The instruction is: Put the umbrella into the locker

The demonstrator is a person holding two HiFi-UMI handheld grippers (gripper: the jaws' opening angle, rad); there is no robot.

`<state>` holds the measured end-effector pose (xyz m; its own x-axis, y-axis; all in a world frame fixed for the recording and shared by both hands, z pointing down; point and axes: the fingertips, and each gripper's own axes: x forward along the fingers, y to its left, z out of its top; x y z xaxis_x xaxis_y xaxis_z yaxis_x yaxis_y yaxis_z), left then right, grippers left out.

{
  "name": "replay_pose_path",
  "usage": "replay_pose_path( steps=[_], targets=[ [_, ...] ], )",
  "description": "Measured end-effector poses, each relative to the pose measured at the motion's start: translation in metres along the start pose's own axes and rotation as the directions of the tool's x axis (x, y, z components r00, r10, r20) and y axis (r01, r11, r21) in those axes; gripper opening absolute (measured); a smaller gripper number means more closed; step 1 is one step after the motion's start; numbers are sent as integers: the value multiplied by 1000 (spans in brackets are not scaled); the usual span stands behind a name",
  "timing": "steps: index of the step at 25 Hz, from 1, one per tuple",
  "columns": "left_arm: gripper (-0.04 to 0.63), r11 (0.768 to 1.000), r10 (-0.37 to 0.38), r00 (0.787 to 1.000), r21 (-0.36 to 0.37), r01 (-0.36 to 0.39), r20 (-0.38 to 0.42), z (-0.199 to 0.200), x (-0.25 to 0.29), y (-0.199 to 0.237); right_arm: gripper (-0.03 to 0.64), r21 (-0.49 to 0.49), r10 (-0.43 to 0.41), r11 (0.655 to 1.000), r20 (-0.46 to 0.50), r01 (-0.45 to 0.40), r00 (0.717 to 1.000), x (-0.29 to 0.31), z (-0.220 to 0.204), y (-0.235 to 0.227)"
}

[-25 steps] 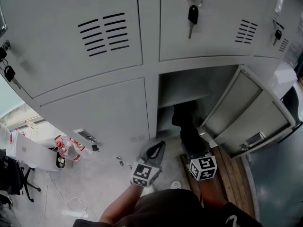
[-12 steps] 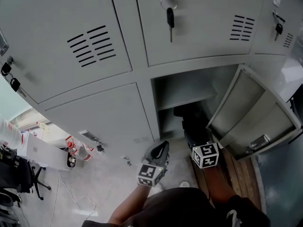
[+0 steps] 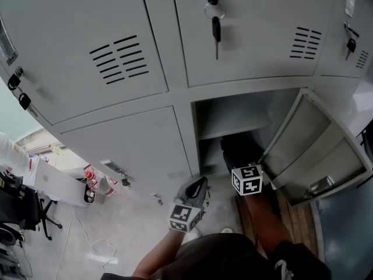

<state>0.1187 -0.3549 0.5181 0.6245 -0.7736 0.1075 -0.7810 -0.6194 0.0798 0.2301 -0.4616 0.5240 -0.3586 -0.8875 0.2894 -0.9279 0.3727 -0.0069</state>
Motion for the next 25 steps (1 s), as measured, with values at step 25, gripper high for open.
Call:
replay_pose_path(
  steps=[25],
  targets=[
    [5,1000,22,1000,-5,-22,5,2,3,1,252,-39,-58,998,-264,49,963,74,-31,-23]
  ],
)
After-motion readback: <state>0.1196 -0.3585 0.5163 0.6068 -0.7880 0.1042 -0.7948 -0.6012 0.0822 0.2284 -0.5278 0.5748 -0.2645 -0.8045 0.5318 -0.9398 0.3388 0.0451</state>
